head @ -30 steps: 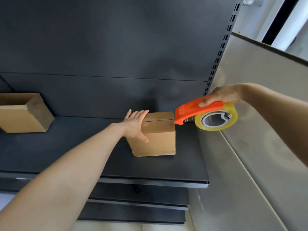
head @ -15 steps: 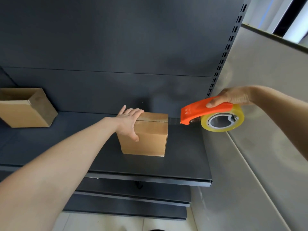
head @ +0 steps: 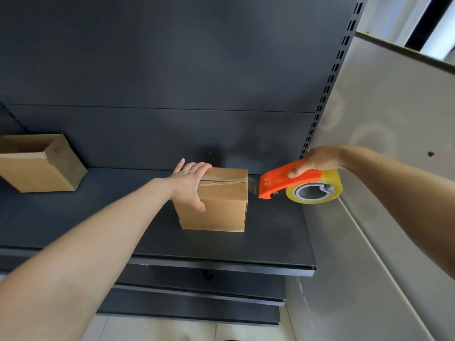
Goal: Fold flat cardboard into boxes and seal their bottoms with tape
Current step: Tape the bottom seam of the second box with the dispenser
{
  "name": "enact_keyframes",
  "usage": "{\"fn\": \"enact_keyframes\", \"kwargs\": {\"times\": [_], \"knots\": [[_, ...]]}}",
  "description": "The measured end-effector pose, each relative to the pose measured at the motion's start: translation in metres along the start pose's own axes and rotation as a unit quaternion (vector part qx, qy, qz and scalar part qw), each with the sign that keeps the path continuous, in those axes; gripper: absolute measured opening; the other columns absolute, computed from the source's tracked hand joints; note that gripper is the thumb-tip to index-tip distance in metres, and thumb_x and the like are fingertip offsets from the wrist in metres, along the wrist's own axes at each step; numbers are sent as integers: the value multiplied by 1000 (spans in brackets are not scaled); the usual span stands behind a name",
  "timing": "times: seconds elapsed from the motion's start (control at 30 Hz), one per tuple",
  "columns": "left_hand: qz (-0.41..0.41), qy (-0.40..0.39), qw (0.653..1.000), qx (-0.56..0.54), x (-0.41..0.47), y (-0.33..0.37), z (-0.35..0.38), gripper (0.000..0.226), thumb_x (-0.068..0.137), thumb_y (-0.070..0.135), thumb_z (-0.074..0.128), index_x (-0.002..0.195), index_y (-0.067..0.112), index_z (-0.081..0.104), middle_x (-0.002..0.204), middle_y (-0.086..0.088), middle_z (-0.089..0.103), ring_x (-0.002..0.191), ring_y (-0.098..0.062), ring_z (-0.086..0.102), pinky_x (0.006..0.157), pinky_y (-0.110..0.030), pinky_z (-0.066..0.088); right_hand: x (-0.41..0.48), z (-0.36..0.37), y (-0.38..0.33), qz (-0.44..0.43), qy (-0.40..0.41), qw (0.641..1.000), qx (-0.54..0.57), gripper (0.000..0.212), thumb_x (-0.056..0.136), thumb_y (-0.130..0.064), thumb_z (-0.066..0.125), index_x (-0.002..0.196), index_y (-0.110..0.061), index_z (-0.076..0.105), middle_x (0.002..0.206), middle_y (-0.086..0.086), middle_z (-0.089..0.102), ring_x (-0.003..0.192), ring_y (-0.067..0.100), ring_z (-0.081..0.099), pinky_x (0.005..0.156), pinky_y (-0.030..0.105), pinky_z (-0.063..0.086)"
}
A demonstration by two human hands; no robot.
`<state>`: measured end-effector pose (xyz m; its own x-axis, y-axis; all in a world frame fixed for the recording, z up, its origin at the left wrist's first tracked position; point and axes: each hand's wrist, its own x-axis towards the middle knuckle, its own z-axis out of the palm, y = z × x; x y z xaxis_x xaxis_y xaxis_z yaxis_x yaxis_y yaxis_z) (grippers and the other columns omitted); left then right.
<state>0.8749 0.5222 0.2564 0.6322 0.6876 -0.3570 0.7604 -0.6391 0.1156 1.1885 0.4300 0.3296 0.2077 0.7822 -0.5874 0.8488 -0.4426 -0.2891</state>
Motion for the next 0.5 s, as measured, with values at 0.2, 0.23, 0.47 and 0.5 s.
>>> {"fn": "enact_keyframes", "kwargs": {"times": [0.2,0.23,0.47,0.5], "knots": [[-7,-6,1000,-2,0,-1,1,120,64,54,74,150,29,-6,160,5,-2,145,-13,-16,114,-41,-22,9,10,-6,12,5,1000,-21,58,70,-67,66,103,-20,63,106,3,66,98,24,62,89,33,43],[-11,-16,1000,-10,0,-1,1,121,64,59,73,150,29,-7,160,6,-5,145,-12,-20,113,-42,-23,11,12,-8,10,2,1000,-28,59,69,-69,66,102,-20,63,105,2,66,98,24,61,89,34,43],[-77,-5,993,-94,8,8,1,67,93,67,9,152,35,2,161,7,-1,146,-13,-17,113,-48,-22,17,17,-25,-1,0,999,-48,61,69,-69,65,105,-20,58,104,1,60,101,27,57,95,38,44],[-88,16,993,-74,10,11,3,62,96,61,7,152,35,2,161,6,-1,146,-16,-18,112,-49,-22,17,18,-26,-1,-1,999,-51,62,69,-69,65,106,-20,58,105,1,60,101,27,57,96,39,44]]}}
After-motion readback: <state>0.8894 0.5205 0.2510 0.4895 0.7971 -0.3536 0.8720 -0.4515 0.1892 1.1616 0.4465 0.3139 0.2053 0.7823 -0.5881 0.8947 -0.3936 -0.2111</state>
